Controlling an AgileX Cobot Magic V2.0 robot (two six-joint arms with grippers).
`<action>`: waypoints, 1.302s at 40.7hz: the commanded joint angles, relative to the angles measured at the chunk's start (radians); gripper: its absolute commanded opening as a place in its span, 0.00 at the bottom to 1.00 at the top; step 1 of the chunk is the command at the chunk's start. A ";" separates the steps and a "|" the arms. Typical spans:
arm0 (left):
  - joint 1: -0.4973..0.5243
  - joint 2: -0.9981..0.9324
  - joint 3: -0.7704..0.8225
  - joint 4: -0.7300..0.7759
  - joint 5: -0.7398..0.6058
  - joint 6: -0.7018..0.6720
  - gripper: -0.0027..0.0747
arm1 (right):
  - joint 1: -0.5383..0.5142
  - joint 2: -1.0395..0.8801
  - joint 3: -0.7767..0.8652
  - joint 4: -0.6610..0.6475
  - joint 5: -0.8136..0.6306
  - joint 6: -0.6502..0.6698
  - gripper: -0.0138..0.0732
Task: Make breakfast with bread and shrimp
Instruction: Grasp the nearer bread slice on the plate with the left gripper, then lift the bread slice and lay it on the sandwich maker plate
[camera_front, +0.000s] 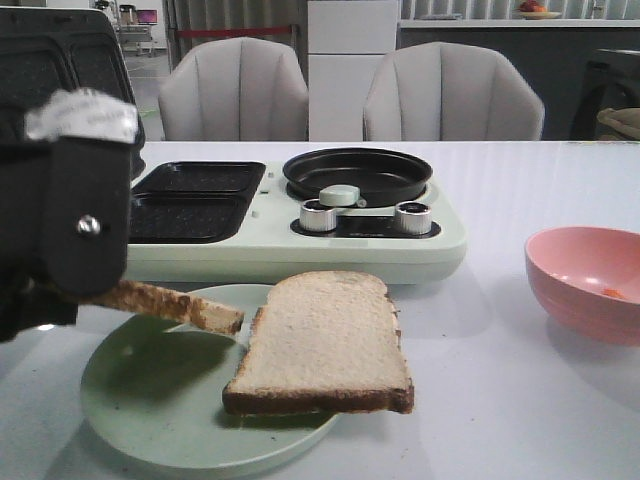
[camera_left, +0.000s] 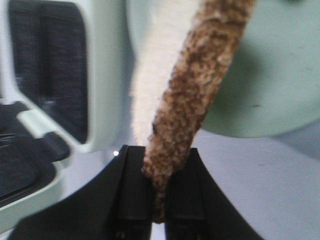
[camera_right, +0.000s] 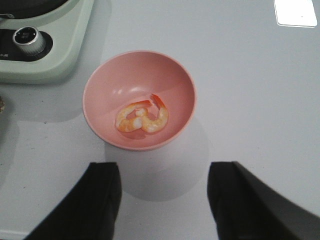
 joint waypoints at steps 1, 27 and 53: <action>-0.008 -0.084 -0.043 0.084 0.097 -0.015 0.16 | -0.001 0.004 -0.027 -0.001 -0.070 -0.001 0.73; 0.448 0.121 -0.509 0.297 -0.290 -0.094 0.16 | -0.001 0.004 -0.027 -0.001 -0.070 -0.001 0.73; 0.562 0.607 -0.868 0.297 -0.303 -0.058 0.17 | -0.001 0.004 -0.027 -0.001 -0.070 -0.001 0.73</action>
